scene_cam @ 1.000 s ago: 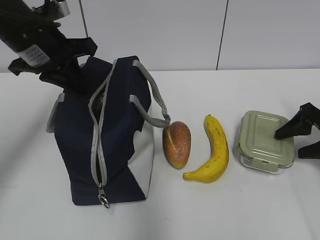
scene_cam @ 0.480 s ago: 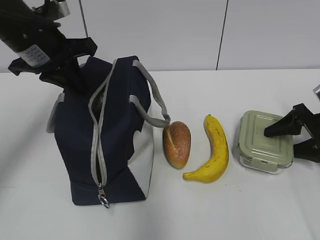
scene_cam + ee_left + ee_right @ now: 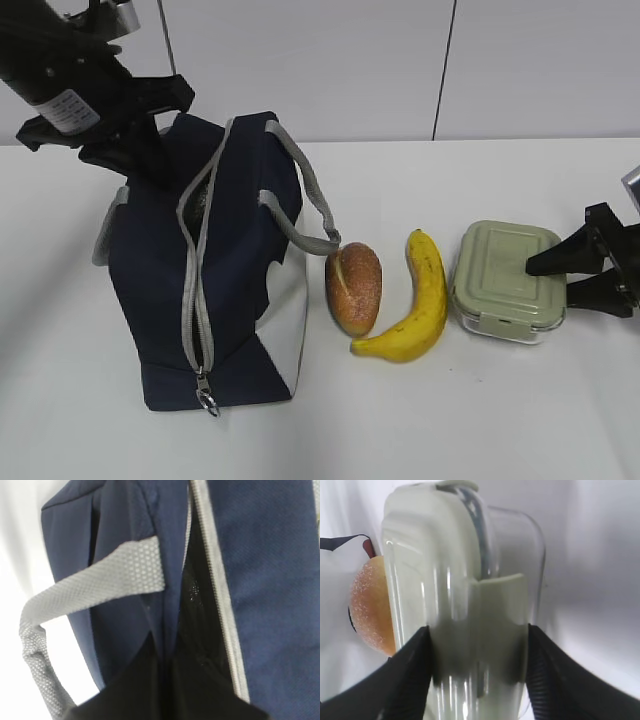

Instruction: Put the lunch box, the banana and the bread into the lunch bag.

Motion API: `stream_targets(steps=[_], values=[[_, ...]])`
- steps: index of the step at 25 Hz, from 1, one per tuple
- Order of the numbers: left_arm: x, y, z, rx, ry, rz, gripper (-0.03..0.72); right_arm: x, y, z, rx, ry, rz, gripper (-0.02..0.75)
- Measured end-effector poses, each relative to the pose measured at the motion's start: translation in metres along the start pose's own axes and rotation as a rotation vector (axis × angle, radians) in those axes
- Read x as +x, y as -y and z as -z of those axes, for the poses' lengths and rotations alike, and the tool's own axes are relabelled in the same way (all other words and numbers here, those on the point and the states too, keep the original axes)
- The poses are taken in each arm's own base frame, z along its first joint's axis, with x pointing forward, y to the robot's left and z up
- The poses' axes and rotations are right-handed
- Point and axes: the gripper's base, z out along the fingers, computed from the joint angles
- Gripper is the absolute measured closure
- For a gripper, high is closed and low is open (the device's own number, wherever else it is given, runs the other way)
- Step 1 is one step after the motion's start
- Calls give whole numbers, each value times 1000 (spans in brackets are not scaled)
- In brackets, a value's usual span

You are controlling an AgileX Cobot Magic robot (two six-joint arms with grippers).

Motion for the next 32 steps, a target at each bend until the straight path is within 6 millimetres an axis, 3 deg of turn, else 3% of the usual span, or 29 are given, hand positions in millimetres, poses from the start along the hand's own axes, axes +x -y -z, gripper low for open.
stream_targets(steps=[8,16,19,28,32], values=[[0,0,0,0,-2,0,691,-5,-3,-2,-72,50,-37,358],[0,7,0,75,4,22,691,-25,-24,2,-224,178,18,358],[-1,12,1,137,12,22,691,-32,-48,6,-231,203,89,358],[-3,22,3,239,35,-2,691,-32,-164,24,-417,261,237,359],[-4,23,3,251,40,-4,691,-21,-203,14,-490,200,286,359]])
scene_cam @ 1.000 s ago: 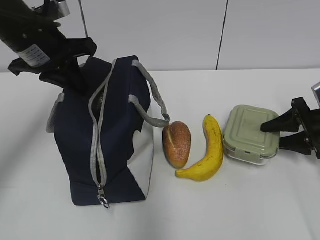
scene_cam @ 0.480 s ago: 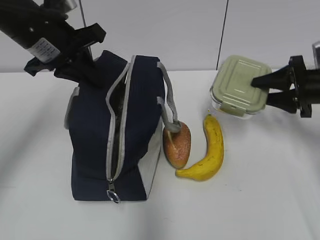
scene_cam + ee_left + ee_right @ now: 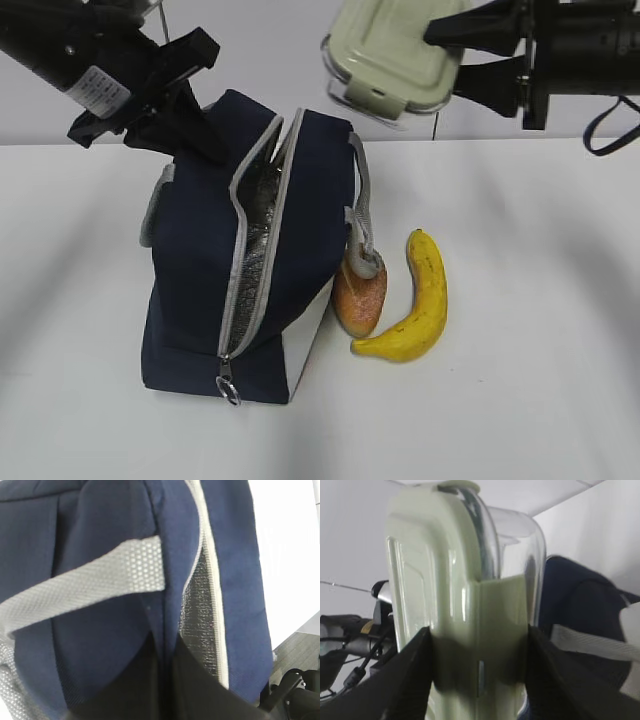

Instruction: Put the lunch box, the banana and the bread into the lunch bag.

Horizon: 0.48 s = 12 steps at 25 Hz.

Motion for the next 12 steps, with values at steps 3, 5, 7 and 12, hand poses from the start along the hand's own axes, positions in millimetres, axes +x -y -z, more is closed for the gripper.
stream_targets(steps=[3,5,7,12], values=[[0,0,0,0,0,-1,691,14,-12,-21,-28,-80,14,360],[0,0,0,1,0,-2,691,25,-17,-33,-31,-149,40,360],[0,0,0,2,1,-1,691,34,-18,-40,-13,-208,66,360],[0,0,0,2,2,-1,691,44,-10,-45,114,-289,120,360]])
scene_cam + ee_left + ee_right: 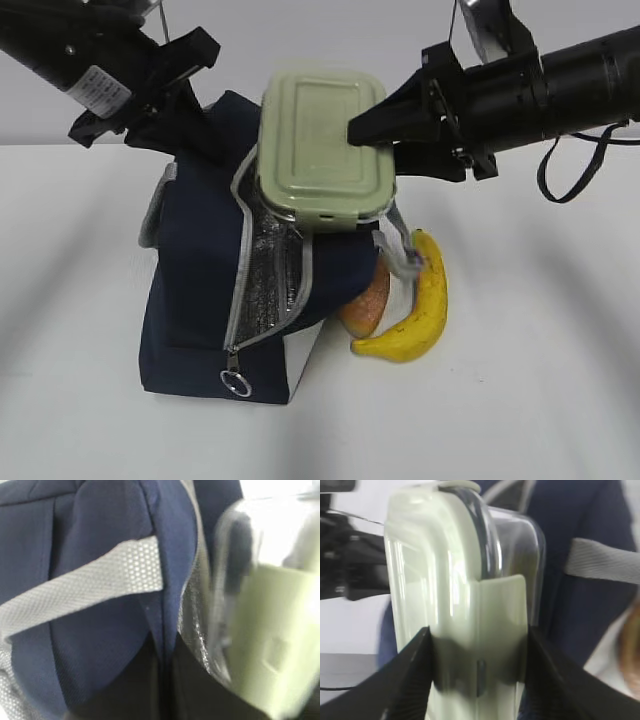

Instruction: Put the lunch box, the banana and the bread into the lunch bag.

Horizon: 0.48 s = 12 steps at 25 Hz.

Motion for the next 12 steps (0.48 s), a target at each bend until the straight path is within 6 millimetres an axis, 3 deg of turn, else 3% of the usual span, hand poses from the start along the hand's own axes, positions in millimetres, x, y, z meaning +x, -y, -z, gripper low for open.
stream_targets(steps=[5,12], values=[[0,0,0,3,1,2,691,3,10,1,115,-30,-1,360],[-1,0,0,1,13,2,691,4,15,-4,144,-40,-50,360]])
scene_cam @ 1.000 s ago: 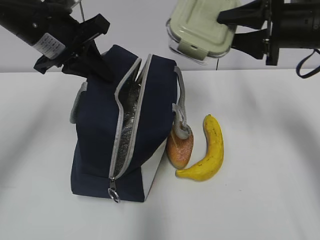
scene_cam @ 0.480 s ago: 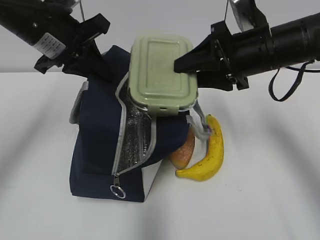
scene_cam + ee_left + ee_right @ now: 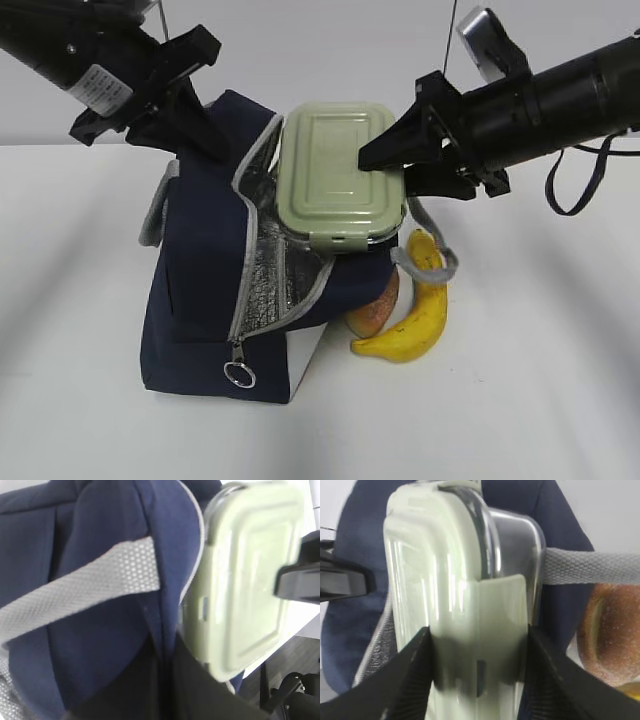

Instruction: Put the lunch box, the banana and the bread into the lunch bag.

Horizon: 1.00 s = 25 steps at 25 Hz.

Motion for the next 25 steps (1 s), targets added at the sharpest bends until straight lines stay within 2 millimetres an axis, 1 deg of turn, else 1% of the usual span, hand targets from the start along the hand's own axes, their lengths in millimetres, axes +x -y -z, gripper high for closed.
stream_targets(steps=[3,8,13,18,21,25], values=[[0,0,0,-1,4,-1,691,5,4,-16,-3,-44,-30,360],[0,0,0,-1,6,-2,691,15,4,-46,-22,-117,-74,360],[0,0,0,0,4,-4,691,8,-5,-68,-72,-115,-108,360],[0,0,0,-8,3,-8,691,0,-13,-89,-85,-124,-101,360],[0,0,0,-7,2,-8,691,1,-6,-105,-78,-139,-113,360],[0,0,0,-5,-4,-8,691,7,9,-122,-57,-161,-149,360]])
